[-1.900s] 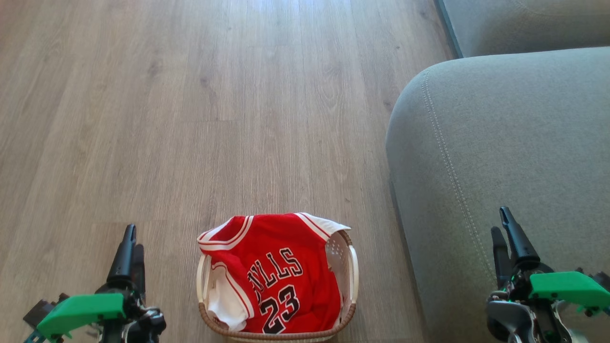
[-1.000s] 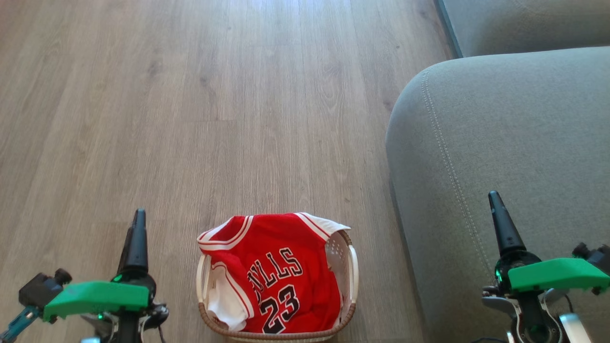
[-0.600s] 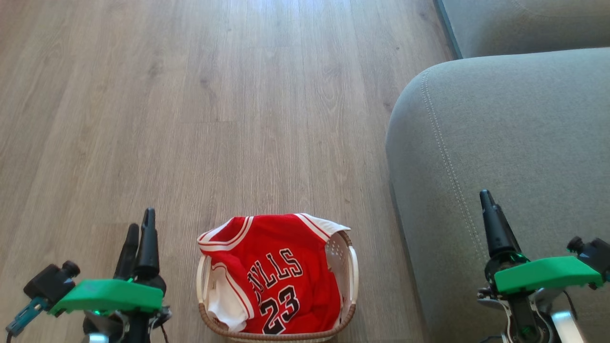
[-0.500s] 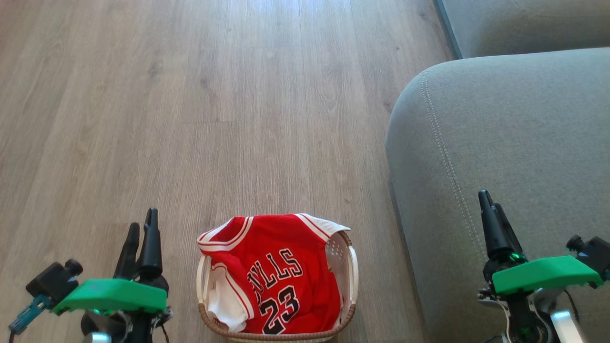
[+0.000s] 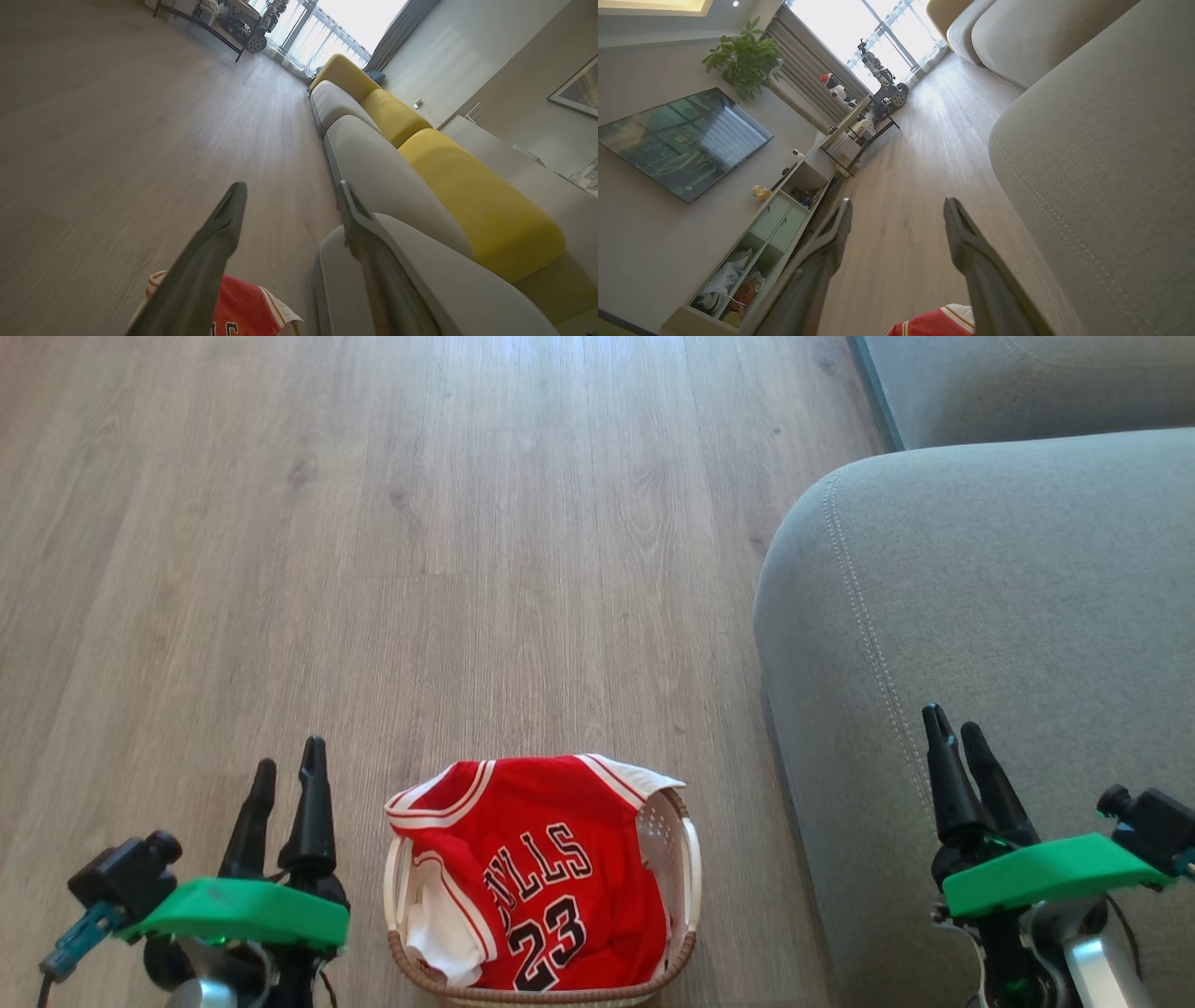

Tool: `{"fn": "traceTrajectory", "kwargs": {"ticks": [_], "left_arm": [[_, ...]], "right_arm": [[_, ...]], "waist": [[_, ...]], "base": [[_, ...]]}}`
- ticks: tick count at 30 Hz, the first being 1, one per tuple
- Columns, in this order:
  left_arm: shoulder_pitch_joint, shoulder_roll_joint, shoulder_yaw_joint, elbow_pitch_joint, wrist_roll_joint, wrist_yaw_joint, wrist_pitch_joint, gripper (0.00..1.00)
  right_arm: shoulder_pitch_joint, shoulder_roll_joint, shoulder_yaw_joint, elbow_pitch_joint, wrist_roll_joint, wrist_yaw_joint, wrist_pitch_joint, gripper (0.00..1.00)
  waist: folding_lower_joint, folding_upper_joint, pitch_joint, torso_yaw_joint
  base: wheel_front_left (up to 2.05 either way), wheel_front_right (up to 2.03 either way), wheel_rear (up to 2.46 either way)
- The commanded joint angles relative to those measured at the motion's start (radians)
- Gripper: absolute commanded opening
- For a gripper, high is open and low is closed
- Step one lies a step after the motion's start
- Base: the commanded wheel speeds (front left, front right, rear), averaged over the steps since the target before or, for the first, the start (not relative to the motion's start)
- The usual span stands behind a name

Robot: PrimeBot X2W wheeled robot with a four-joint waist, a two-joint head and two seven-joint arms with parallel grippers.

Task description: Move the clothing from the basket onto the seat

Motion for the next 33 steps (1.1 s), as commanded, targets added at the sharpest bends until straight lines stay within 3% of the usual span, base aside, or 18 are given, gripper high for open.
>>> {"fn": "traceTrajectory", "kwargs": {"ticks": [1,33], "left_arm": [[-0.033,0.013,0.018,-0.041,0.039,0.001,-0.019,1.0],[-0.03,0.014,0.001,-0.077,0.409,-0.005,-0.112,1.0]], "right_arm": [[-0.021,-0.018,0.018,-0.046,-0.034,0.006,-0.019,1.0],[-0.015,-0.025,0.057,-0.082,-0.358,0.008,-0.114,1.0]], "waist": [[0.0,-0.0001,0.0,0.0],[0.0,-0.0001,0.003,-0.003]], "base": [[0.0,0.0,0.0],[0.0,0.0,0.0]]}}
